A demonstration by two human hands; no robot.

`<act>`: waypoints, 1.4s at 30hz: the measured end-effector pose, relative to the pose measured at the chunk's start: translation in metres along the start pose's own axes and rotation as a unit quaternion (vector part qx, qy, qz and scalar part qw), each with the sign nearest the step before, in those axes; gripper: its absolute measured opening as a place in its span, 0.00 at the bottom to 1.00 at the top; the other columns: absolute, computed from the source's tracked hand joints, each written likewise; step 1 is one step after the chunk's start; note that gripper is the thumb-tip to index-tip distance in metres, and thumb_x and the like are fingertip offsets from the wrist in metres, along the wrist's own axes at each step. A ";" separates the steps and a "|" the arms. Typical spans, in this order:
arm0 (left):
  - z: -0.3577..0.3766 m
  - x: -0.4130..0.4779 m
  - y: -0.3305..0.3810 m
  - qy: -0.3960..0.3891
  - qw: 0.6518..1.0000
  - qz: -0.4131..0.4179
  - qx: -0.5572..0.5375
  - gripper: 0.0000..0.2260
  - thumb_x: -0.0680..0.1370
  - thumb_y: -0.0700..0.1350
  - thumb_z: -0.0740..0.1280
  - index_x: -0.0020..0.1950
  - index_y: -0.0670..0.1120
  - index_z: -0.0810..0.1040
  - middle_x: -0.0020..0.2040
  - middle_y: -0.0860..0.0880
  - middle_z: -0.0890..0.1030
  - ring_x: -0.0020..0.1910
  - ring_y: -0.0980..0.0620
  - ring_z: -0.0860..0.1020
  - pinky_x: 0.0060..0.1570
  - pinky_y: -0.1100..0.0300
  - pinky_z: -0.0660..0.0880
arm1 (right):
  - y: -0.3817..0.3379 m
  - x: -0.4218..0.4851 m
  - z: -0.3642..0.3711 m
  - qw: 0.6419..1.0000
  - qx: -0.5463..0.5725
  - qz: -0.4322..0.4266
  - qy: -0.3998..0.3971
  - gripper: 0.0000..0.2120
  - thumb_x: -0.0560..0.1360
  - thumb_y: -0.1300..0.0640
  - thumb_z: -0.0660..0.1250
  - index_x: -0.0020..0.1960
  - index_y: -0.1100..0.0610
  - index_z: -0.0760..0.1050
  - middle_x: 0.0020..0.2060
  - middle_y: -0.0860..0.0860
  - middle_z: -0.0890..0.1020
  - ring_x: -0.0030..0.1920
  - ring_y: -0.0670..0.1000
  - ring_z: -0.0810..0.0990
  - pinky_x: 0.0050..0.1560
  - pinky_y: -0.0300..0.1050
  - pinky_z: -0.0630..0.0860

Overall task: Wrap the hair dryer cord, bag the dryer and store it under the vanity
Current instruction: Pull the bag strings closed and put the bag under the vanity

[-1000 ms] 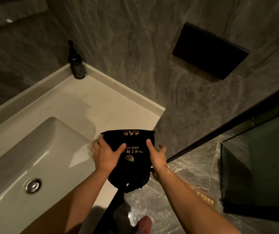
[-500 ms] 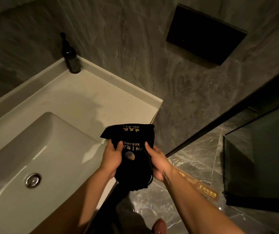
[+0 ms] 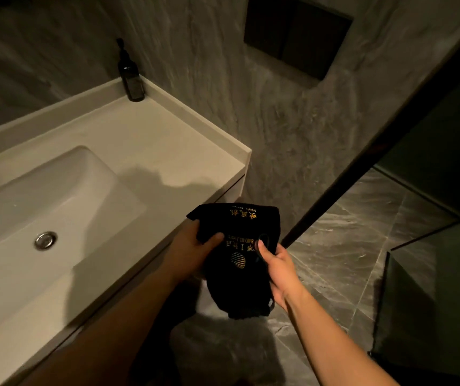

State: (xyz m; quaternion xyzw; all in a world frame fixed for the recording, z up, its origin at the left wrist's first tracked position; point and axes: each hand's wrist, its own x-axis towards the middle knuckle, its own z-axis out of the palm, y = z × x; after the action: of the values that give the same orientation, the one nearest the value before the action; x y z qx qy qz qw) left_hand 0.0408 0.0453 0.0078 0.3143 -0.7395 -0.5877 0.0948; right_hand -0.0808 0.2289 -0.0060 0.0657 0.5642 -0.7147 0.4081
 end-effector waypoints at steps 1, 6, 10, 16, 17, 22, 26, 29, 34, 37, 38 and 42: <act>0.002 0.001 0.002 0.025 0.997 0.021 0.073 0.26 0.72 0.66 0.70 0.64 0.54 0.77 0.61 0.50 0.83 0.61 0.50 0.81 0.63 0.45 0.78 | -0.001 -0.001 -0.010 1.000 -0.002 -0.007 0.002 0.12 0.79 0.59 0.68 0.62 0.59 0.79 0.55 0.61 0.87 0.56 0.61 0.86 0.54 0.55 0.82; 0.007 0.006 -0.018 0.108 0.892 0.068 0.435 0.36 0.80 0.65 0.51 0.78 0.40 0.63 0.79 0.36 0.63 0.79 0.37 0.60 0.76 0.42 0.59 | 0.009 0.010 -0.049 0.999 -0.007 -0.016 0.040 0.14 0.79 0.60 0.68 0.64 0.60 0.78 0.57 0.62 0.86 0.56 0.62 0.85 0.56 0.57 0.82; 0.012 0.013 -0.062 0.115 0.845 0.068 0.518 0.36 0.82 0.64 0.46 0.81 0.39 0.54 0.82 0.37 0.57 0.82 0.39 0.54 0.79 0.43 0.53 | 0.040 0.033 -0.064 0.997 -0.003 -0.015 0.069 0.13 0.79 0.60 0.68 0.62 0.60 0.78 0.54 0.61 0.86 0.52 0.60 0.87 0.53 0.56 0.82; 0.008 0.027 -0.111 0.177 0.775 0.185 0.578 0.36 0.83 0.63 0.49 0.81 0.39 0.52 0.81 0.37 0.57 0.81 0.40 0.57 0.80 0.45 0.52 | 0.111 0.098 -0.073 0.996 0.000 -0.042 0.077 0.13 0.79 0.59 0.68 0.63 0.60 0.78 0.53 0.60 0.87 0.53 0.60 0.87 0.48 0.52 0.85; 0.007 0.031 -0.116 0.184 0.762 0.191 0.591 0.35 0.83 0.63 0.48 0.81 0.38 0.51 0.82 0.37 0.55 0.81 0.40 0.56 0.80 0.46 0.49 | 0.125 0.112 -0.074 0.996 0.001 -0.049 0.079 0.14 0.78 0.59 0.69 0.63 0.59 0.78 0.52 0.60 0.87 0.52 0.60 0.87 0.46 0.52 0.85; 0.006 0.043 -0.137 0.230 0.701 0.227 0.636 0.35 0.84 0.61 0.47 0.81 0.35 0.51 0.81 0.34 0.59 0.81 0.37 0.57 0.78 0.44 0.52 | 0.192 0.182 -0.083 0.994 -0.003 -0.075 0.084 0.17 0.78 0.59 0.69 0.66 0.61 0.77 0.54 0.61 0.86 0.53 0.61 0.86 0.51 0.54 0.84; 0.006 0.050 -0.147 0.268 0.654 0.246 0.663 0.36 0.83 0.61 0.48 0.79 0.33 0.54 0.79 0.33 0.62 0.78 0.35 0.61 0.75 0.43 0.56 | 0.238 0.235 -0.091 0.992 -0.004 -0.091 0.083 0.18 0.78 0.58 0.70 0.67 0.59 0.76 0.54 0.59 0.87 0.52 0.60 0.87 0.44 0.48 0.85; 0.008 0.052 -0.152 0.292 0.624 0.249 0.681 0.36 0.83 0.61 0.47 0.79 0.32 0.53 0.78 0.32 0.63 0.77 0.33 0.62 0.74 0.42 0.57 | 0.264 0.273 -0.090 0.992 -0.010 -0.102 0.066 0.19 0.78 0.57 0.70 0.68 0.58 0.76 0.55 0.59 0.86 0.53 0.60 0.86 0.53 0.55 0.83; 0.013 0.053 -0.156 0.323 0.597 0.255 0.689 0.38 0.82 0.63 0.47 0.78 0.32 0.56 0.77 0.33 0.64 0.75 0.34 0.62 0.74 0.42 0.57 | 0.289 0.326 -0.067 0.992 -0.001 -0.114 0.048 0.20 0.77 0.58 0.71 0.68 0.57 0.74 0.58 0.58 0.84 0.56 0.60 0.84 0.62 0.61 0.79; 0.014 0.054 -0.158 0.332 0.588 0.263 0.690 0.38 0.82 0.63 0.48 0.78 0.32 0.56 0.76 0.33 0.65 0.75 0.34 0.63 0.73 0.42 0.57 | 0.297 0.355 -0.046 0.993 -0.008 -0.106 0.046 0.22 0.77 0.56 0.72 0.70 0.56 0.73 0.60 0.58 0.83 0.58 0.60 0.83 0.62 0.61 0.79; 0.014 0.055 -0.159 0.334 0.585 0.264 0.690 0.38 0.82 0.63 0.48 0.78 0.33 0.56 0.76 0.33 0.65 0.75 0.35 0.63 0.73 0.43 0.57 | 0.297 0.363 -0.038 0.993 -0.014 -0.103 0.049 0.23 0.77 0.56 0.72 0.70 0.56 0.73 0.61 0.58 0.83 0.59 0.60 0.82 0.63 0.61 0.78; 0.015 0.059 -0.161 0.344 0.578 0.269 0.689 0.37 0.82 0.62 0.48 0.78 0.33 0.55 0.76 0.33 0.64 0.75 0.35 0.62 0.74 0.43 0.56 | 0.302 0.403 -0.017 0.992 -0.027 -0.098 0.075 0.27 0.75 0.53 0.73 0.70 0.60 0.72 0.62 0.60 0.82 0.61 0.62 0.81 0.64 0.61 0.78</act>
State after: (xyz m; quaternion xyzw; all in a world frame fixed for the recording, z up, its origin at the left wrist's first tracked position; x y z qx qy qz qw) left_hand 0.0435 0.0052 -0.1597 0.2501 -0.8846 0.3032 0.2511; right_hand -0.1538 0.0293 -0.4634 0.0525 0.6158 -0.7288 0.2949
